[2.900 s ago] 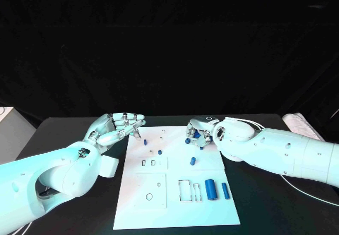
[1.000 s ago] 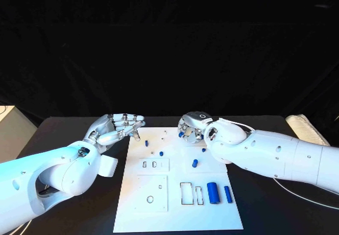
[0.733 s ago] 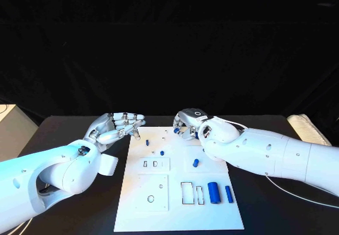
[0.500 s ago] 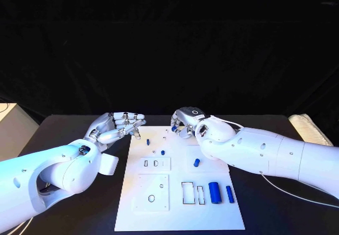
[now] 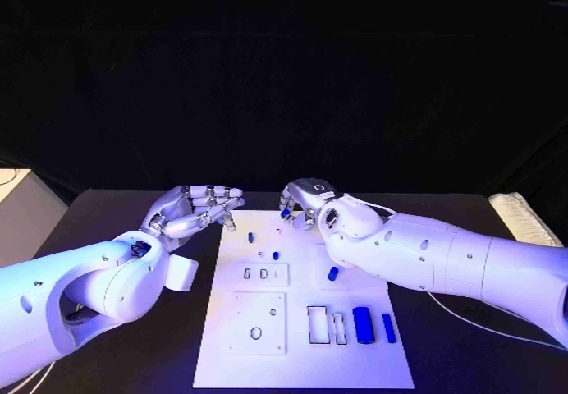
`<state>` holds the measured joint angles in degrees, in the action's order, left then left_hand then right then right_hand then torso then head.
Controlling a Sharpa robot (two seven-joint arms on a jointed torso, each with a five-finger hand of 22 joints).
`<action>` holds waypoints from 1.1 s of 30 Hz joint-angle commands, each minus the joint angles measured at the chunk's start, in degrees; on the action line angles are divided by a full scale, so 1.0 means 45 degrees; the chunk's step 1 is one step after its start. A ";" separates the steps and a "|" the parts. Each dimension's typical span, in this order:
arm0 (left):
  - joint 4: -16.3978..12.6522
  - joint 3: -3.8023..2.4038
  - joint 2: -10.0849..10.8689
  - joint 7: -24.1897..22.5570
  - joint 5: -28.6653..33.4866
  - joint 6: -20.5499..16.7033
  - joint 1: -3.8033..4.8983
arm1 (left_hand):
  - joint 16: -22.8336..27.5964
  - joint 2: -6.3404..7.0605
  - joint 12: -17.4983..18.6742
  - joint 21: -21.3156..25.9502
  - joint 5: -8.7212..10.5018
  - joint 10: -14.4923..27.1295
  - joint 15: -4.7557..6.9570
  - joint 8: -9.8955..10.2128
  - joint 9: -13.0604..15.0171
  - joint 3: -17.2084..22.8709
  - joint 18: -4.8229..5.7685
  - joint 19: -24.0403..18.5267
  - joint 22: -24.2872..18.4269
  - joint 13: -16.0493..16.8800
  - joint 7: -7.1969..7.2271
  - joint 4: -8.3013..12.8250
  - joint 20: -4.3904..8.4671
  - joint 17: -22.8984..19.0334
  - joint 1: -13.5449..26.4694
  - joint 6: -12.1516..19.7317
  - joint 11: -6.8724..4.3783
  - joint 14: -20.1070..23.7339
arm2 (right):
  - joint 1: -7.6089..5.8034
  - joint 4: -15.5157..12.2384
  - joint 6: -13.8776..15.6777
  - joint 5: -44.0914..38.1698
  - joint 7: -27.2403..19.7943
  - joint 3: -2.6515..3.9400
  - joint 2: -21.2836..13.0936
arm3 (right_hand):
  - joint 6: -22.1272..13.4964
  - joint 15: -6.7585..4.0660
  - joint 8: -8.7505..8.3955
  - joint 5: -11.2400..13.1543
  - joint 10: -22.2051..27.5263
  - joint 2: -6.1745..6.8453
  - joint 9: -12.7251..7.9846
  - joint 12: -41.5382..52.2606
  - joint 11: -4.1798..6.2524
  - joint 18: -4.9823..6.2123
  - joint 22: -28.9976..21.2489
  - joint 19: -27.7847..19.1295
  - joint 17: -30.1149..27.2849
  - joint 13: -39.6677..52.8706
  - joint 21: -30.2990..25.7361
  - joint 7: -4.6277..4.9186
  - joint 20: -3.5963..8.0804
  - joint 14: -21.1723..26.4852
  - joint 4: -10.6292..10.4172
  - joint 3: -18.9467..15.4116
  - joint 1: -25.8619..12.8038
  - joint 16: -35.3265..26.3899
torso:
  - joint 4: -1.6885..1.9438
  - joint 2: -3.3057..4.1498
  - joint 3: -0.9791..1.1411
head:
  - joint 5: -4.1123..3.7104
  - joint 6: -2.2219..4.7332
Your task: Assemble the parts on the task board
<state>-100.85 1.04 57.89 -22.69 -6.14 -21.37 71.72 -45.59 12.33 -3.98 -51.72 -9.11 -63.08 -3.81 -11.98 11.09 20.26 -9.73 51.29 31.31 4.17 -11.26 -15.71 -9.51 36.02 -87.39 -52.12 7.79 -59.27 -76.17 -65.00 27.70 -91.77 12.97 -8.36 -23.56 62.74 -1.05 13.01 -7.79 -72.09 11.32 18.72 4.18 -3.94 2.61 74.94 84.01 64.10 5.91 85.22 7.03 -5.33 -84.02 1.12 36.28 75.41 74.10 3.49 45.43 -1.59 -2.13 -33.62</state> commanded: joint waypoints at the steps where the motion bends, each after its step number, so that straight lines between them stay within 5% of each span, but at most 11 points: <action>1: -0.0031 -0.0011 -0.0033 -0.0045 -0.0054 0.0207 0.0054 | -0.0078 -0.0046 0.0021 -0.0051 0.0049 -0.0032 -0.0007 0.0038 0.0016 0.0089 -0.0161 -0.0108 0.0026 0.0018 0.0052 0.0019 0.0008 0.0016 0.0019 0.0015 -0.0007 0.0116 | 0.0025 0.0114 0.0000 -0.0109 0.0016 0.0002 0.0075 | 0.0103 -0.0044 0.0049 -0.0057 -0.0227 -0.0060 0.0013 0.0023 0.0136 -0.0177 0.1570 0.0489 0.0004 -0.0007 -0.0050 0.0008 0.0129 -0.0326 0.0013 0.0093 -0.0061 0.0075 | 0.0044 0.0050 -0.0025 | -0.0009 0.0001; 33: -0.0023 -0.0011 0.0016 0.0015 -0.0062 0.0201 0.0184 | -0.0086 -0.0034 0.0027 -0.0075 0.0052 -0.0020 -0.0010 0.0045 0.0018 0.0093 -0.0160 -0.0125 0.0043 0.0015 0.0046 0.0022 0.0007 0.0014 0.0019 0.0027 -0.0003 0.0125 | 0.0093 0.0293 -0.0767 -0.0141 0.0097 -0.0021 0.0142 | 0.0047 -0.0028 0.0037 -0.0052 -0.0203 -0.0017 0.0046 -0.0026 0.0117 -0.0165 0.1516 0.0457 -0.0032 -0.0005 -0.0086 0.0022 0.0120 -0.0314 0.0008 0.0083 -0.0130 0.0070 | 0.0013 0.0117 -0.0051 | 0.0088 -0.0060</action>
<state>-100.87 1.04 58.00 -22.39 -6.19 -21.37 72.44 -45.59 12.33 -3.98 -51.71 -9.11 -63.08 -4.02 -11.98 11.08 20.40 -9.73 51.29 31.44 4.16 -11.26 -15.57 -9.51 36.01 -87.39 -52.12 7.79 -59.07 -76.17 -63.75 26.81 -91.73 12.92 -8.18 -22.80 62.41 -1.04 13.03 -7.88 -72.17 11.57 18.88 3.73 -3.85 2.62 74.92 84.01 64.01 5.86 85.22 7.13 -5.34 -84.02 1.12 36.26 75.17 74.10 3.57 45.92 -1.82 -1.80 -33.91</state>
